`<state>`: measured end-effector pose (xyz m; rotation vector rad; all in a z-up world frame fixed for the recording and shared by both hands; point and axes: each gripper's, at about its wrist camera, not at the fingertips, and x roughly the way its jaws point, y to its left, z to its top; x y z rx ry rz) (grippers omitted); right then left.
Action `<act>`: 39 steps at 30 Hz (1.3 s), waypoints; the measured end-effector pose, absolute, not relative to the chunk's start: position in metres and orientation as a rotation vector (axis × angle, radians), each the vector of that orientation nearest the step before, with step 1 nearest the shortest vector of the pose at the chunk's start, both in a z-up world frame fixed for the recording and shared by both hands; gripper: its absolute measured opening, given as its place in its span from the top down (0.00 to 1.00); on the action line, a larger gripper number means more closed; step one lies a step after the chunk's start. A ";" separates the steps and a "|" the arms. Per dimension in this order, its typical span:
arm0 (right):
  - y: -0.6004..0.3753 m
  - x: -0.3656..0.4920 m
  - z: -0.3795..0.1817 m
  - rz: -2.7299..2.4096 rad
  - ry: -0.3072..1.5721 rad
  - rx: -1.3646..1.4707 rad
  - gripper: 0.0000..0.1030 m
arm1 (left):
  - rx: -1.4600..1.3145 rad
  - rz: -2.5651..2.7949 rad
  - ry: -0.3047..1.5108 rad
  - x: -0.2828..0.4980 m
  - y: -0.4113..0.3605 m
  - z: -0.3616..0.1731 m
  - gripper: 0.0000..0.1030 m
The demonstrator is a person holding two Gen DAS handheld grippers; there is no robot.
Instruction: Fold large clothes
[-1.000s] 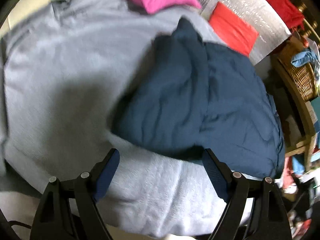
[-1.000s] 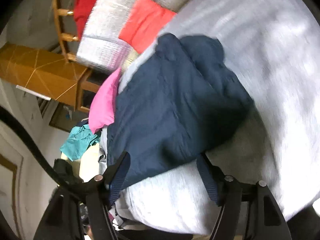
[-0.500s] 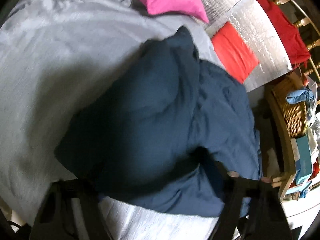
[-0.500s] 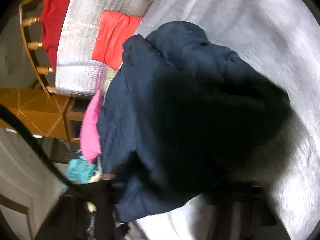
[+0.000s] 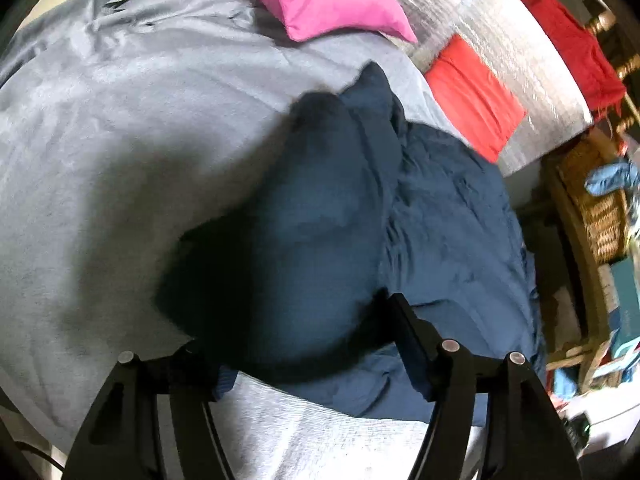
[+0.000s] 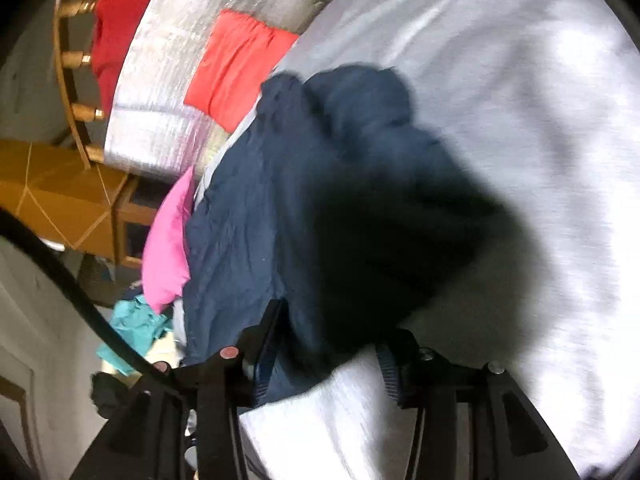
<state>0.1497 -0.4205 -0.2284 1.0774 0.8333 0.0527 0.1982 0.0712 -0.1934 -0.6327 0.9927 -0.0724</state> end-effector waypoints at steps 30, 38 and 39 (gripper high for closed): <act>-0.455 0.174 -0.200 -0.168 0.796 0.791 0.47 | -0.306 0.106 0.951 0.207 0.052 -0.176 0.21; -0.424 0.162 -0.155 -0.125 0.598 0.630 0.43 | -0.151 0.151 0.853 0.190 0.036 -0.158 0.21; -0.417 0.163 -0.152 -0.111 0.593 0.608 0.43 | -0.133 0.163 0.841 0.189 0.034 -0.156 0.21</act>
